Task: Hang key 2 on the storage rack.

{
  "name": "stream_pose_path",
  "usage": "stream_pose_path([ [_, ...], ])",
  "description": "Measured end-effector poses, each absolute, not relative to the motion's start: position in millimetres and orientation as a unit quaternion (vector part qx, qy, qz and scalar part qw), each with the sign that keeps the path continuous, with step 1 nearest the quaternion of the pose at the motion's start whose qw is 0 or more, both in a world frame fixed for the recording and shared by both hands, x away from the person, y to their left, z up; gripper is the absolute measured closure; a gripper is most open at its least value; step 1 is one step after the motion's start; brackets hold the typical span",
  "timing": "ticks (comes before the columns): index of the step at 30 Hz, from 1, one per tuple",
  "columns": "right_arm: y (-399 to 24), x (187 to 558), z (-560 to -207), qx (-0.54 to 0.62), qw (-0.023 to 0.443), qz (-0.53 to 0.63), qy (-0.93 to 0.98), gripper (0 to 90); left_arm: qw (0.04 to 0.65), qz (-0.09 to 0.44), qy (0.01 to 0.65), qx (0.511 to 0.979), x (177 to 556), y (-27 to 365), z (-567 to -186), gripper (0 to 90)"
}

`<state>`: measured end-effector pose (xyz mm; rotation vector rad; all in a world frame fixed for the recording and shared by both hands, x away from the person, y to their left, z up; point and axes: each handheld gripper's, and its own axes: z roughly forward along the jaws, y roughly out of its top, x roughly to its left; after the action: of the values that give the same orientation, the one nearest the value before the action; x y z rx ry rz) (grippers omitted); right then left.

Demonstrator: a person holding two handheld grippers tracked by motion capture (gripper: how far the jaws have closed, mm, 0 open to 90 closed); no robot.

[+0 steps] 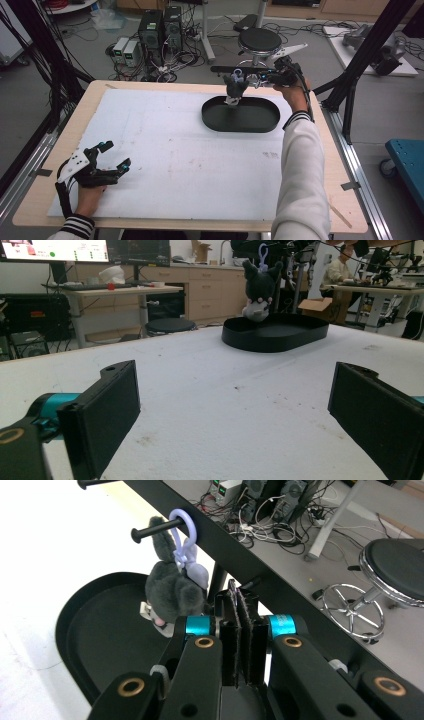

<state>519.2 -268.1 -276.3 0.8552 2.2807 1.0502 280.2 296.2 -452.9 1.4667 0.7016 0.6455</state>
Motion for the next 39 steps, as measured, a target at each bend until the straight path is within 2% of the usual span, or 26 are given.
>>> stream_pose_path([
  [17, -274.3, 520.8, -275.7, 0.316, 0.272, 0.389, 0.822, 81.9, 0.641, 0.283, 0.309, 0.643, 280.2, 296.1, -453.0, 6.8],
  [21, -276.8, 517.7, -272.7, 0.322, 0.279, 0.390, 0.817, 75.0, 0.641, 0.283, 0.309, 0.643, 280.1, 295.9, -452.9, 6.8],
  [22, -277.1, 516.9, -272.0, 0.322, 0.281, 0.393, 0.814, 67.7, 0.641, 0.283, 0.309, 0.643, 280.1, 295.9, -453.0, 6.8],
  [24, -276.5, 514.4, -271.1, 0.332, 0.290, 0.405, 0.801, 39.1, 0.641, 0.283, 0.308, 0.643, 280.0, 296.1, -453.0, 6.8],
  [25, -276.5, 512.7, -271.0, 0.337, 0.273, 0.422, 0.796, 22.9, 0.641, 0.282, 0.309, 0.643, 279.8, 296.0, -453.0, 6.8],
  [26, -276.2, 511.7, -270.5, 0.337, 0.265, 0.433, 0.793, 14.2, 0.641, 0.283, 0.309, 0.643, 279.8, 296.1, -452.9, 6.8],
  [27, -275.7, 509.9, -269.3, 0.337, 0.256, 0.450, 0.786, 10.3, 0.641, 0.283, 0.308, 0.643, 279.9, 296.1, -453.0, 6.8],
  [29, -275.5, 503.8, -265.7, 0.338, 0.233, 0.489, 0.770, 10.2, 0.641, 0.283, 0.308, 0.643, 279.9, 296.2, -452.9, 6.8],
  [32, -275.3, 492.2, -258.4, 0.334, 0.222, 0.516, 0.757, 10.0, 0.640, 0.284, 0.309, 0.644, 279.8, 296.0, -452.9, 6.8],
  [33, -275.1, 490.0, -257.1, 0.333, 0.221, 0.519, 0.756, 7.5, 0.641, 0.283, 0.309, 0.643, 279.7, 295.8, -453.0, 6.8],
  [34, -274.0, 487.2, -255.7, 0.334, 0.219, 0.518, 0.757, 0.9, 0.641, 0.283, 0.309, 0.643, 279.8, 296.0, -453.0, 6.8],
  [39, -271.4, 464.1, -245.8, 0.322, 0.225, 0.530, 0.752, 0.8, 0.641, 0.283, 0.308, 0.643, 279.7, 295.8, -453.0, 6.8],
])
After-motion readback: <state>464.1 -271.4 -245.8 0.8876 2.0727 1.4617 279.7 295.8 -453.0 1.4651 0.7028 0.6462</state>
